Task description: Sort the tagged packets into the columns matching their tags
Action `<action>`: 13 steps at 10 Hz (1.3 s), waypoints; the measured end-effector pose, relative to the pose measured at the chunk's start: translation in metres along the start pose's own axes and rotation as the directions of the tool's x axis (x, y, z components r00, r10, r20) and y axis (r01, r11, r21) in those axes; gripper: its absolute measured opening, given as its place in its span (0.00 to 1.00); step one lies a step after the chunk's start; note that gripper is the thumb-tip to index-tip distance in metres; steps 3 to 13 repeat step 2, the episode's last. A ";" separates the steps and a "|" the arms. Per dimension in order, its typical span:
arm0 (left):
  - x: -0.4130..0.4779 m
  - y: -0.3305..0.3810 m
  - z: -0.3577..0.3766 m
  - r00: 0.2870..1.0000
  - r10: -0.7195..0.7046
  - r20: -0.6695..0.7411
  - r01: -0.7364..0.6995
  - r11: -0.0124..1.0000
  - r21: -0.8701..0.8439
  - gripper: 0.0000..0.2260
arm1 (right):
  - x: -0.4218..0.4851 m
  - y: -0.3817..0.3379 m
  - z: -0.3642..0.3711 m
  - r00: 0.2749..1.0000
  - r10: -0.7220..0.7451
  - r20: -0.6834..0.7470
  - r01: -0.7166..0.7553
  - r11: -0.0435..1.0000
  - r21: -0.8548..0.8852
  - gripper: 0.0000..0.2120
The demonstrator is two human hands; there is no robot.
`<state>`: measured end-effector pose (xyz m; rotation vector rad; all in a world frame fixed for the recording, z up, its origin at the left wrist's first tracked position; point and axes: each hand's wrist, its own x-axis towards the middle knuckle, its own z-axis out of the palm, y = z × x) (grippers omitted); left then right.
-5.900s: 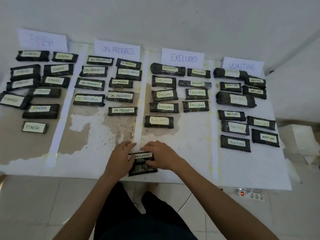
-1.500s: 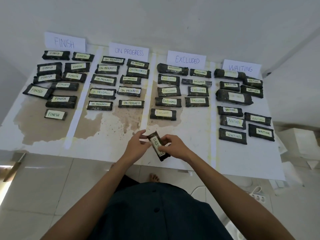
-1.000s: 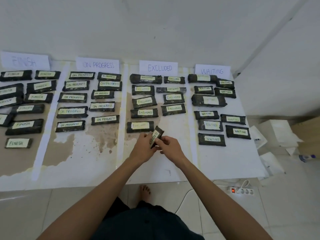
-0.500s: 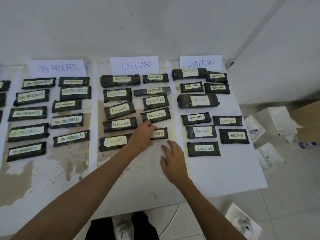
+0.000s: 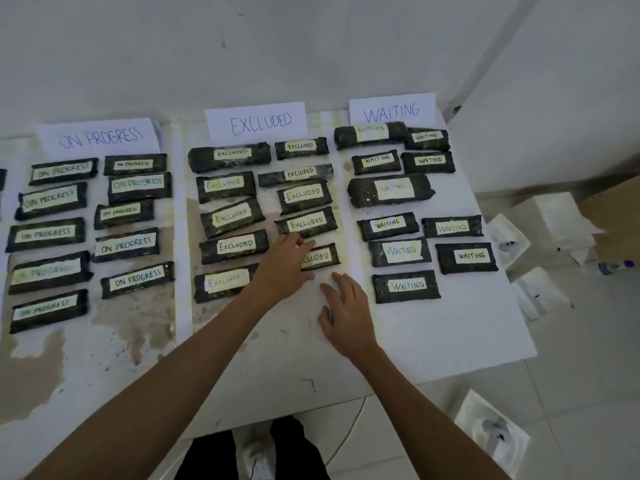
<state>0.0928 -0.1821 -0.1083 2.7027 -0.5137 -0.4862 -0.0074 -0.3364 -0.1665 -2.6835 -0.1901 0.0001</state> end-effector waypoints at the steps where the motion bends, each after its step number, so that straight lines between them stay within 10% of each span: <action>1: -0.016 -0.012 -0.017 0.991 -0.011 -0.134 0.007 0.999 -0.031 0.26 | 0.015 -0.014 -0.018 1.000 -0.001 -0.023 0.000 1.000 -0.025 0.14; 13: -0.038 -0.028 -0.038 0.977 -0.117 -0.178 0.102 0.990 -0.093 0.24 | 0.034 -0.032 -0.038 0.999 -0.028 -0.042 0.027 0.999 -0.028 0.12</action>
